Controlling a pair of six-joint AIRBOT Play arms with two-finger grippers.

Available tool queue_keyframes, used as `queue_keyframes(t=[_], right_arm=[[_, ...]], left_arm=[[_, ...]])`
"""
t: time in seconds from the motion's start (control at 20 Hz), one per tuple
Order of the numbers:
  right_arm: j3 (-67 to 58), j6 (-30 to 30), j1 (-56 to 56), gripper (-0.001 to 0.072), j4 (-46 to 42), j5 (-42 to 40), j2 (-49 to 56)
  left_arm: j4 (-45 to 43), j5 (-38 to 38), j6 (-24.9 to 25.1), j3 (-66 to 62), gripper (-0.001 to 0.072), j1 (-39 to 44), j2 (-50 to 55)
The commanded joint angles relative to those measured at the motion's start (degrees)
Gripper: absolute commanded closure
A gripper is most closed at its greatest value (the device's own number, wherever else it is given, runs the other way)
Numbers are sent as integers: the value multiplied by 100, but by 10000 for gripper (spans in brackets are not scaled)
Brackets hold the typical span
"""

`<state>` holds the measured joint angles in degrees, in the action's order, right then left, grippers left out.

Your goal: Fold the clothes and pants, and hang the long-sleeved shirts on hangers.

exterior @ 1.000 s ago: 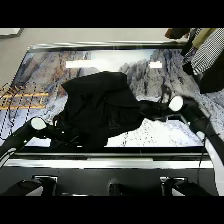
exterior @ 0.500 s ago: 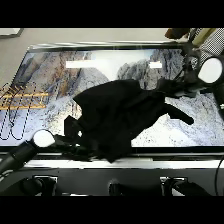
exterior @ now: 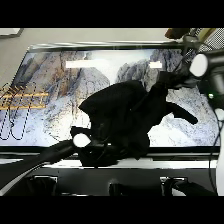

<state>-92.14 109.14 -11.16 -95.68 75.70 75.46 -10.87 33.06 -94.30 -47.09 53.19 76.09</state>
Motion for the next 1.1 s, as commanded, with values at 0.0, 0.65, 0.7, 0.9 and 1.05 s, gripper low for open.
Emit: queue_keyframes(t=[0.0, 0.65, 0.7, 0.9, 1.05], right_arm=[[-13, 26, 0, 681, -59, -549, 625], [382, -439, 2059, 103, 879, 1440, 0], [721, -437, 2444, 97, 1248, 1624, -155], [2715, -431, 3499, 88, 2472, 1856, -546], [4142, -437, 3560, 88, 3093, 1530, -520]], left_arm=[[210, 9, 605, -586, 692, 70, 979], [-3501, 1602, 1084, -632, 376, -2809, -289], [-3991, 1576, 1102, -632, 375, -2918, -450], [-4979, 1425, 1488, -629, 372, -2988, -634], [-5156, 1132, 1506, -627, 372, -2988, -634]])
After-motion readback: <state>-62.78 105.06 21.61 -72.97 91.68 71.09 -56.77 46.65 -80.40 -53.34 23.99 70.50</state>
